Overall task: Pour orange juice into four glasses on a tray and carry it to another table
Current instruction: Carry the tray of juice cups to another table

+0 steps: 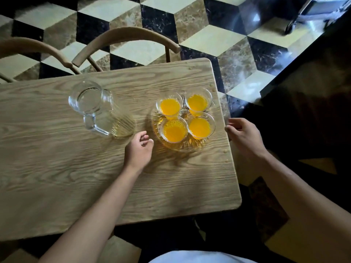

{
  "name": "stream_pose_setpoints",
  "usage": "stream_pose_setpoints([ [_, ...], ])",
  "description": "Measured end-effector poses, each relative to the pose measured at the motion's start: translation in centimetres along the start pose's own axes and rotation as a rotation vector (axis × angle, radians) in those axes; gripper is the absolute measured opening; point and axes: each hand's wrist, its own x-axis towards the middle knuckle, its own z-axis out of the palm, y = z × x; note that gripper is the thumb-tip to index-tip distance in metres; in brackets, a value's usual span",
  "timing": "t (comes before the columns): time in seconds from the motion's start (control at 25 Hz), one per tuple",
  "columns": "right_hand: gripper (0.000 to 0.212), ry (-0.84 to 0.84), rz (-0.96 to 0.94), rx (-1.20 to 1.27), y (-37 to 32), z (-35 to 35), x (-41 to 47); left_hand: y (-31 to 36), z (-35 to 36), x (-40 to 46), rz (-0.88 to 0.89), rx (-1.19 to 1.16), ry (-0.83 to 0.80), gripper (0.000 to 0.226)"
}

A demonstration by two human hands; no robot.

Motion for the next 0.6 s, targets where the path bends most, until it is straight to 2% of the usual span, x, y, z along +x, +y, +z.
stream_pose_setpoints([
  [0.24,0.04,-0.059,0.035,-0.15,0.5,2.2,3.0,-0.2,1.4,2.5,-0.014,0.113,0.007,0.033],
  [0.36,0.039,-0.034,0.017,-0.219,0.6,3.0,4.6,-0.2,1.8,4.0,-0.006,0.169,0.026,0.035],
  [0.6,0.036,-0.025,0.02,-0.226,1.1,3.6,7.3,0.3,3.4,6.2,-0.106,0.108,0.114,0.032],
])
